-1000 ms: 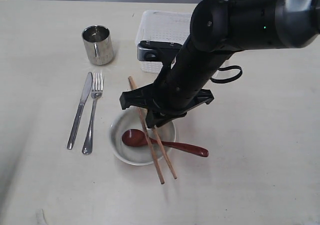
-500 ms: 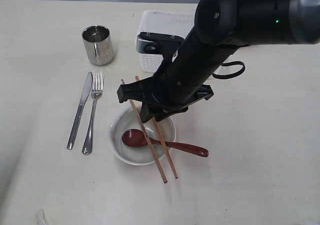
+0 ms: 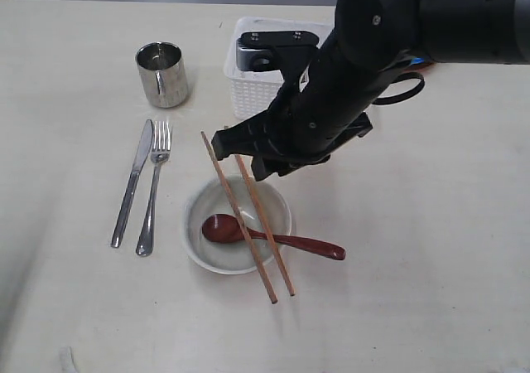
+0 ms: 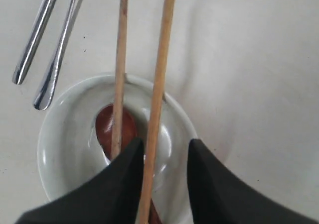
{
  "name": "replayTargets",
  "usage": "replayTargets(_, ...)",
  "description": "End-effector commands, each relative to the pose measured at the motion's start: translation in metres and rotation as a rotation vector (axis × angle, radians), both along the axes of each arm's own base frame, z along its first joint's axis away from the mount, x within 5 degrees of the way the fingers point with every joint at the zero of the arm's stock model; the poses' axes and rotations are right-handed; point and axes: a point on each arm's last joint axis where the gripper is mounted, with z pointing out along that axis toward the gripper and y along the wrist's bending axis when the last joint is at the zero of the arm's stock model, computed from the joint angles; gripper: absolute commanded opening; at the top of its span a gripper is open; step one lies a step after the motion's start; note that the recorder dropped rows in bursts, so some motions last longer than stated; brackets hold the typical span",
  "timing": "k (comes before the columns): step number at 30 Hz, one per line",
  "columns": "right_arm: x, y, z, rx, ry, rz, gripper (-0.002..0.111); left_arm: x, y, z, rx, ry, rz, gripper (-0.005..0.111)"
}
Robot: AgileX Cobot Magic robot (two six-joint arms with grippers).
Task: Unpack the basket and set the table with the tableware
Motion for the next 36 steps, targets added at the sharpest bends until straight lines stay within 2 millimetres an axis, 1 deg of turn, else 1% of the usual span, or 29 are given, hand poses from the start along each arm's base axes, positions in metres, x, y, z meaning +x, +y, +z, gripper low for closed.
replayTargets(1, -0.001, -0.001, -0.001, -0.034, -0.004, 0.001, 0.03, 0.0, 0.0, 0.0, -0.012, -0.01, -0.002, 0.0)
replayTargets(5, -0.009, 0.006, -0.011, -0.067, 0.035, 0.039, 0.03, 0.0, 0.0, 0.0, -0.012, -0.01, -0.002, 0.0)
replayTargets(7, -0.014, 0.014, -0.014, -0.066, 0.034, 0.063, 0.03, 0.0, 0.0, 0.0, -0.012, -0.01, -0.002, 0.0)
replayTargets(10, -0.018, 0.023, -0.012, -0.014, 0.019, 0.056, 0.03, 0.0, 0.0, 0.0, -0.012, -0.01, -0.002, 0.0)
replayTargets(12, -0.017, 0.024, -0.011, -0.002, 0.01, 0.05, 0.031, 0.0, 0.0, 0.0, -0.012, -0.01, -0.002, 0.0)
replayTargets(14, -0.015, 0.022, -0.011, -0.004, 0.006, 0.046, 0.036, 0.0, 0.0, 0.0, -0.012, -0.01, -0.002, 0.0)
replayTargets(17, -0.015, 0.022, -0.013, -0.004, 0.011, 0.043, 0.048, 0.0, 0.0, 0.0, -0.012, -0.01, -0.002, 0.0)
replayTargets(20, -0.015, 0.022, -0.015, -0.014, 0.026, 0.045, 0.054, 0.0, 0.0, 0.0, -0.012, -0.01, -0.002, 0.0)
replayTargets(27, -0.018, 0.027, -0.025, 0.007, 0.09, 0.051, 0.054, 0.0, 0.0, 0.0, -0.012, -0.01, -0.002, 0.0)
replayTargets(31, -0.017, 0.029, -0.035, -0.013, 0.109, 0.057, 0.054, 0.0, 0.0, 0.0, -0.012, -0.01, -0.002, 0.0)
replayTargets(36, -0.017, 0.03, -0.036, -0.004, 0.111, 0.065, 0.054, 0.0, 0.0, 0.0, -0.012, -0.01, -0.002, 0.0)
